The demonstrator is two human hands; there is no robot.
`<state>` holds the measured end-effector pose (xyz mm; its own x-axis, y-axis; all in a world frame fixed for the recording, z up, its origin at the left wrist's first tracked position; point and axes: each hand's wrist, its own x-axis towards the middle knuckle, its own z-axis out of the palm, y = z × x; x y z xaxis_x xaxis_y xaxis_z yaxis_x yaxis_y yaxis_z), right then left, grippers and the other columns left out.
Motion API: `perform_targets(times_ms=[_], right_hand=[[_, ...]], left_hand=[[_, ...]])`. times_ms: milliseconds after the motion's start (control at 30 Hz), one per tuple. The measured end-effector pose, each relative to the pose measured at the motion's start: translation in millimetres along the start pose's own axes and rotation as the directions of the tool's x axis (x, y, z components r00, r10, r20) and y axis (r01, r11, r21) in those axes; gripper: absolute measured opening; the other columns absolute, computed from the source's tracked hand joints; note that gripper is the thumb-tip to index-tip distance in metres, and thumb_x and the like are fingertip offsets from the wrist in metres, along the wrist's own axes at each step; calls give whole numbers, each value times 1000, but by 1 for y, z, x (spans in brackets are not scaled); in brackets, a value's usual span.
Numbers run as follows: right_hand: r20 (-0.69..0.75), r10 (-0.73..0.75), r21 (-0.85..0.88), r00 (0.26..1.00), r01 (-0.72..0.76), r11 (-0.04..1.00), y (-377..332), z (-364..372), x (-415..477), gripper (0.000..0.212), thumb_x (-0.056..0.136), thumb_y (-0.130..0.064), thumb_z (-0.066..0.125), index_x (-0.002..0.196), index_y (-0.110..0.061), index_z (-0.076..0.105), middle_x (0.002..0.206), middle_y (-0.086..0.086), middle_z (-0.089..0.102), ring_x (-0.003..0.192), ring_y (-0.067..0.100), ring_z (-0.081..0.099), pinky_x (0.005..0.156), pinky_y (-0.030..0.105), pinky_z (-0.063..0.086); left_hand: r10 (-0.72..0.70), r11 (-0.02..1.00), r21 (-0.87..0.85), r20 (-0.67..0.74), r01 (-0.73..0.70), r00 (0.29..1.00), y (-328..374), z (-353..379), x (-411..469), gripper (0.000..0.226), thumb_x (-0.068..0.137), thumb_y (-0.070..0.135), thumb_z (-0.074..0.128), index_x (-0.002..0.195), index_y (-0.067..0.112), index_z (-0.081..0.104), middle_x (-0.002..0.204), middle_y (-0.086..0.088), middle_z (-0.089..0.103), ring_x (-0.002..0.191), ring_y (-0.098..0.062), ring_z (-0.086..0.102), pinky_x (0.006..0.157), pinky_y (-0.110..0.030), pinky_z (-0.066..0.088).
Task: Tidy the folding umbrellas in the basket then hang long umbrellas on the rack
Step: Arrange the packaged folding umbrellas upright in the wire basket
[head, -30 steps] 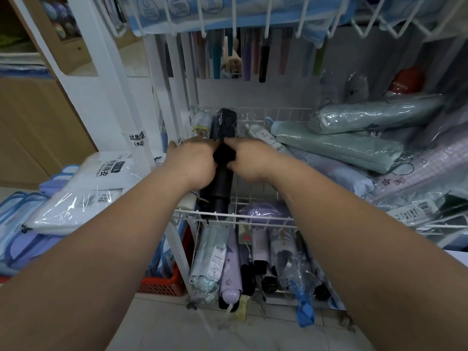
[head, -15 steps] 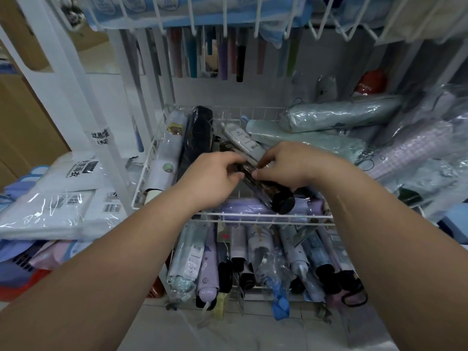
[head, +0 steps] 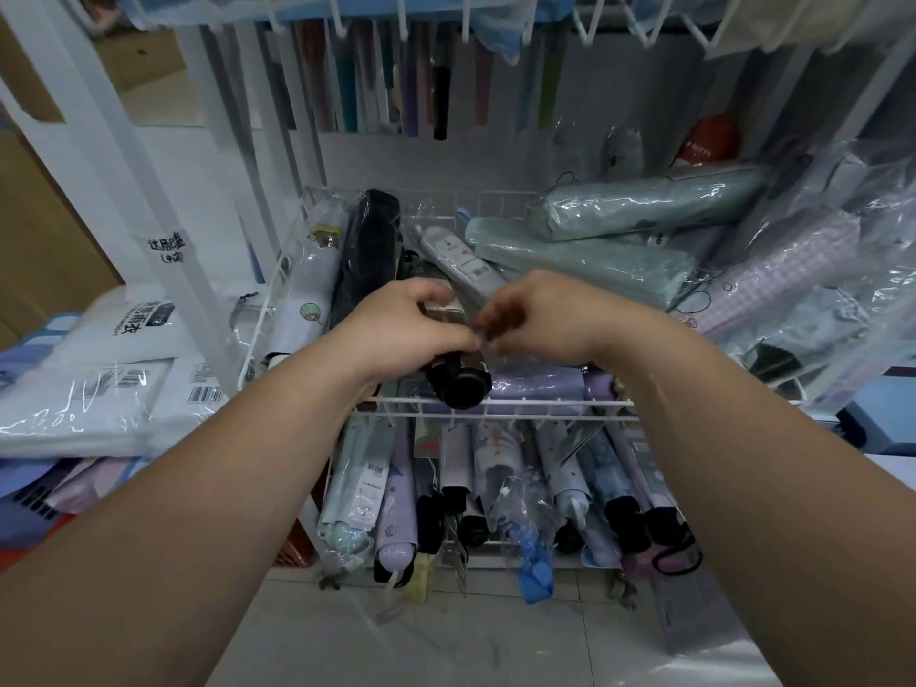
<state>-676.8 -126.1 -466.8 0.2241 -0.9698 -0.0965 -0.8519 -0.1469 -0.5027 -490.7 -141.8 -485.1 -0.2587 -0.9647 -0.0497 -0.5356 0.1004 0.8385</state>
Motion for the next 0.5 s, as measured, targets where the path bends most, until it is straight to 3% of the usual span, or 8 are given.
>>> perform_targets(times_ms=[133, 233, 300, 400, 500], right_hand=[[135, 34, -225, 990, -3, 974, 12, 2, -7, 39, 79, -32, 82, 117, -29, 71, 104, -11, 73, 96, 11, 68, 89, 31, 54], [163, 35, -257, 986, 8, 966, 11, 4, -3, 47, 78, -36, 82, 122, -34, 67, 104, -12, 67, 98, 14, 65, 87, 34, 55], [204, 47, -379, 978, 35, 925, 7, 8, 0, 45, 81, -37, 78, 124, -33, 65, 105, -10, 65, 95, 16, 60, 86, 30, 50], [258, 94, -494, 962, 47, 868, 2, 13, 6, 35, 85, -36, 73, 119, -28, 67, 104, -5, 71, 92, 19, 63, 86, 33, 53], [291, 113, -551, 950, 70, 832, 1, 15, 8, 24, 90, -31, 66, 111, -21, 69, 98, 0, 71, 89, 23, 66, 85, 37, 56]], left_hand=[[40, 998, 40, 72, -43, 997, 4, -10, -8, 70, 66, 32, 91, 130, 37, 62, 122, 13, 57, 108, -8, 59, 81, -20, 44], [71, 994, 78, 118, -80, 991, 3, -11, -14, 72, 66, 38, 91, 131, 38, 61, 133, 18, 51, 118, -6, 53, 92, -22, 41], [93, 989, 102, 146, -109, 985, 4, -8, -18, 75, 64, 40, 92, 133, 35, 61, 134, 18, 50, 121, -3, 49, 93, -18, 36], [122, 988, 77, 140, -133, 983, 5, -5, -20, 63, 67, 30, 92, 124, 29, 68, 118, 16, 61, 107, -1, 59, 82, -12, 41], [119, 989, 76, 101, -126, 988, 4, -7, -22, 54, 63, 20, 88, 114, 30, 72, 97, 12, 70, 89, -4, 67, 79, -21, 53]])
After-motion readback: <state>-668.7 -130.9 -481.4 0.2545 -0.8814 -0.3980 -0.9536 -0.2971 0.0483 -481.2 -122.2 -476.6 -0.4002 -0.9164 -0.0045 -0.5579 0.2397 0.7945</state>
